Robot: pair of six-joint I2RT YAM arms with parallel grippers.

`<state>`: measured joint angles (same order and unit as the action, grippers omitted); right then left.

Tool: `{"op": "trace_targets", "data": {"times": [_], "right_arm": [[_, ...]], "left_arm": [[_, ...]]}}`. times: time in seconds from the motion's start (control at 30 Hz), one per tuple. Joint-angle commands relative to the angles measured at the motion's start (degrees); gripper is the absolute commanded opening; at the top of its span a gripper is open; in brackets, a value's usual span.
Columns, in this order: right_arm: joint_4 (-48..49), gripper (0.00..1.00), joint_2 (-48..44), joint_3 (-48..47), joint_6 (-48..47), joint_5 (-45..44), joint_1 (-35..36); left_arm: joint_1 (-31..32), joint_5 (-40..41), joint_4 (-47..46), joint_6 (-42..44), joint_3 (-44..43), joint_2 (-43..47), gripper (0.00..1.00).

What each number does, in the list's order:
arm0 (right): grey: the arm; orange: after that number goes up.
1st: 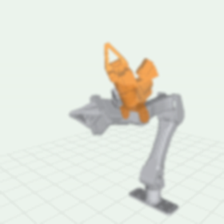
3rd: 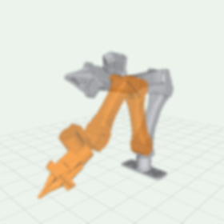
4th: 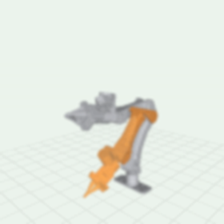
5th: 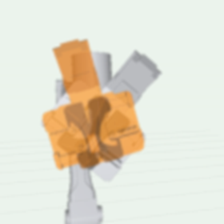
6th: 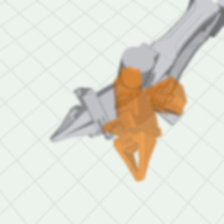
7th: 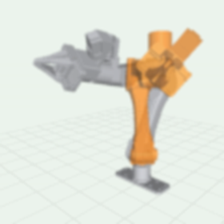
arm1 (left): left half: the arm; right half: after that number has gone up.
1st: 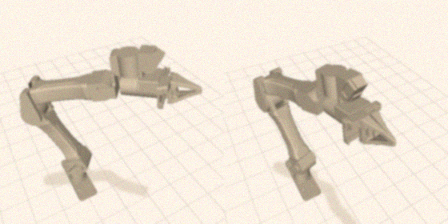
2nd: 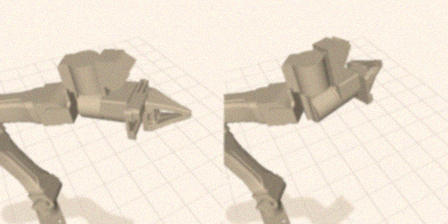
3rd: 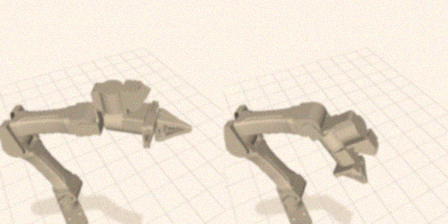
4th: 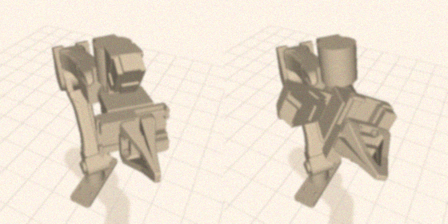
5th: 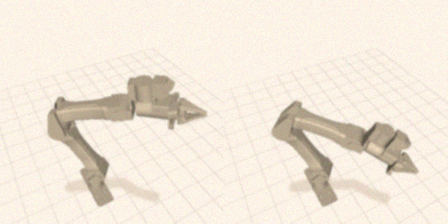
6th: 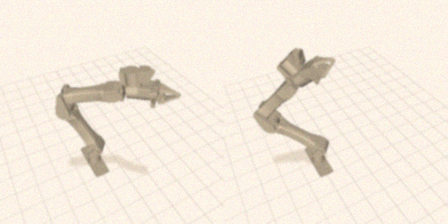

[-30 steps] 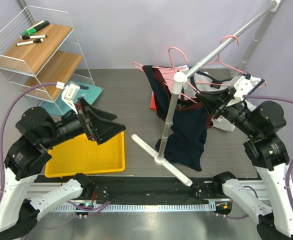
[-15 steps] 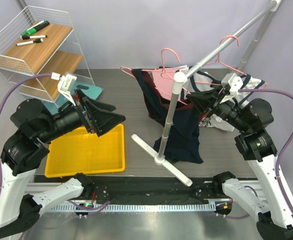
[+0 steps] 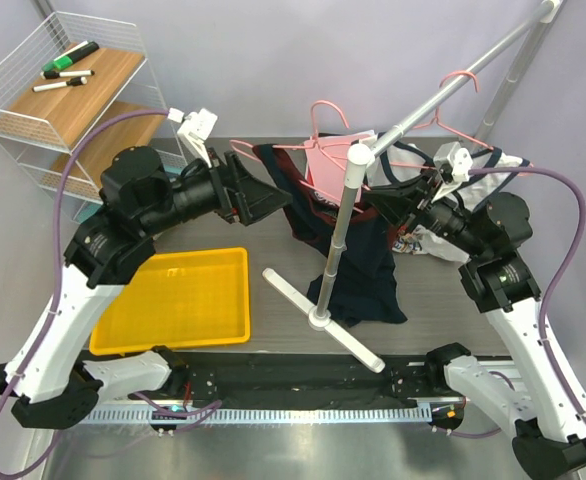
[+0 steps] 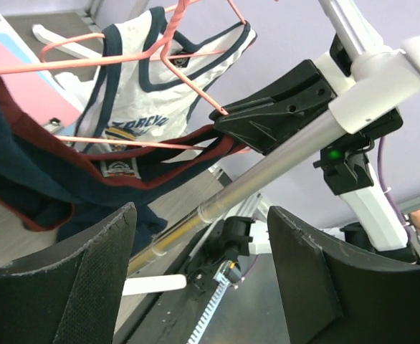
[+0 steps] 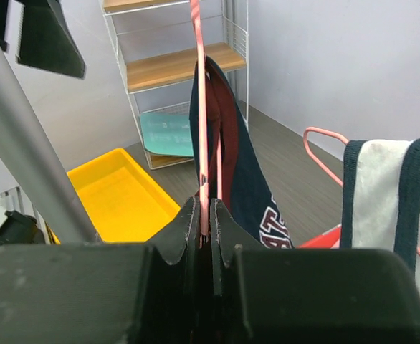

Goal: Remove the tank top from the hanger

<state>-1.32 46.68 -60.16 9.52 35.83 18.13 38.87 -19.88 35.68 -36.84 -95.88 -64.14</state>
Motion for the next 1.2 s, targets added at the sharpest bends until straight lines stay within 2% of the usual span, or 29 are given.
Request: {"op": "trace_targets", "data": {"times": [0.0,0.1,0.17,0.2,0.33,0.43,0.5,0.63,0.73,0.8,0.87,1.0,1.17], "right_arm": [[9.2,0.01,0.3,-0.8,3.0,2.3,-0.3],[8.8,0.01,1.5,-1.9,3.1,4.1,-0.2],[7.7,0.01,2.3,-2.8,2.9,4.8,-0.2],[6.4,0.01,2.4,-3.3,2.7,5.1,-0.2],[1.9,0.01,2.3,-5.0,0.7,6.2,-0.2],[-1.0,0.01,1.6,-5.3,0.0,7.1,-0.2],[-1.8,0.01,1.4,-5.6,-0.2,7.4,-0.2],[-2.1,0.01,2.3,-6.0,0.2,8.5,-0.2],[-2.2,0.01,2.5,-6.5,0.7,8.7,-0.2],[-2.3,0.01,2.5,-6.8,0.6,8.9,-0.2],[-2.4,0.01,2.5,-7.0,0.6,9.2,-0.2],[-3.2,0.01,2.5,-7.3,0.3,9.7,-0.2],[-4.8,0.01,3.1,-8.3,0.2,10.9,-0.2]], "left_arm": [[-0.2,-3.4,-10.1,-5.9,3.0,0.8,0.73],[-0.2,-4.7,-12.7,-4.8,4.3,0.5,0.73],[-0.3,-8.1,-11.3,-0.8,2.1,-0.3,0.72],[-0.2,-8.2,-9.4,3.9,0.9,-0.6,0.72],[-0.3,-3.9,0.6,10.9,-5.0,-2.4,0.75],[-0.3,-3.1,3.3,13.0,-8.1,-4.6,0.76],[-0.2,-1.9,3.3,13.5,-8.9,-5.6,0.77],[-0.3,-2.4,2.6,18.6,-8.8,-6.7,0.87],[-0.3,-1.4,5.0,22.2,-11.4,-8.6,0.88],[-0.3,-0.8,6.8,25.7,-13.3,-9.5,0.86],[-0.4,-0.1,8.4,27.8,-15.4,-11.8,0.78],[-0.6,0.5,13.4,29.6,-19.8,-15.1,0.74],[-0.6,-2.1,13.4,33.1,-19.6,-15.1,0.68]]}}
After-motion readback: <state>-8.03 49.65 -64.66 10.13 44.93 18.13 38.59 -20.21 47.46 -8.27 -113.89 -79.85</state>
